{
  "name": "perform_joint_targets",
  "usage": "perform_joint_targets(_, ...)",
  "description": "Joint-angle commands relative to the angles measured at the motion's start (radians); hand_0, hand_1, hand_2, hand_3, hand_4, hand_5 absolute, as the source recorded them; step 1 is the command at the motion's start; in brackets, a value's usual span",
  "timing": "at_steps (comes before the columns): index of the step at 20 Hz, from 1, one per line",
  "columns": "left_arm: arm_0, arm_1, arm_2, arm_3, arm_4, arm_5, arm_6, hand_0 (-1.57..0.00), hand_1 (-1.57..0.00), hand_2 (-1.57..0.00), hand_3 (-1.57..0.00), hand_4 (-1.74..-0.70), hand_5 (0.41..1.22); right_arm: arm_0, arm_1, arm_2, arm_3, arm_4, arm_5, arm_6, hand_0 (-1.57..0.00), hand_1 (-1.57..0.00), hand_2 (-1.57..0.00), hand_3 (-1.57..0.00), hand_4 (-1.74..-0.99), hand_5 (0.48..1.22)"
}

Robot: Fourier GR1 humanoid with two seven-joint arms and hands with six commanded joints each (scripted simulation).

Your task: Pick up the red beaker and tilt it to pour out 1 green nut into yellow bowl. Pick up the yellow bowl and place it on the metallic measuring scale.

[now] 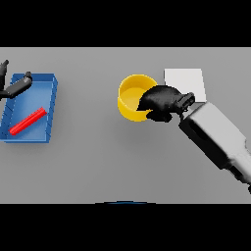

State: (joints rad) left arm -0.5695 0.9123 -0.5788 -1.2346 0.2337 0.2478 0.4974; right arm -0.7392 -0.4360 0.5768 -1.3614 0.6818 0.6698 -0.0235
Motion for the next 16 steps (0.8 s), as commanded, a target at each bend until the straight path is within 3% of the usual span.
perform_joint_targets(1, -0.002, 0.0, 0.001, 0.004, 0.001, -0.002, 0.002, 0.0, 0.0, 0.0, 0.0, -0.8, 0.723, 0.001, -0.002, -0.01, -0.007, -0.007, 0.007, 0.019, -1.56, -1.56, -1.55, -1.29, -1.723, 1.219)
perform_joint_targets(4, -0.015, -0.002, 0.006, 0.02, -0.003, -0.004, -0.005, 0.0, 0.0, 0.0, 0.0, -0.8, 0.723, 0.002, -0.023, -0.027, -0.026, -0.027, 0.026, 0.037, -1.57, -1.57, -1.56, -1.25, -1.72, 1.219)
perform_joint_targets(7, 0.0, 0.017, 0.011, -0.004, -0.001, 0.002, -0.014, 0.0, 0.0, 0.0, 0.0, -0.8, 0.73, -0.037, -0.073, -0.042, -0.013, -0.022, 0.01, -0.009, -1.57, -1.57, -1.57, -1.26, -1.719, 1.22)
perform_joint_targets(9, 0.009, 0.027, 0.018, -0.018, 0.009, 0.006, -0.006, 0.0, 0.0, 0.0, 0.0, -0.81, 0.741, -0.056, -0.092, -0.053, 0.013, -0.02, -0.017, -0.003, -1.57, -1.57, -1.57, -1.33, -1.72, 1.221)
perform_joint_targets(16, 0.009, 0.034, 0.003, -0.062, 0.0, 0.019, 0.06, 0.0, 0.0, 0.0, 0.0, -0.82, 0.75, -0.095, -0.142, -0.102, 0.208, -0.019, -0.123, -0.022, -1.57, -1.57, -1.57, -1.21, -1.72, 1.221)
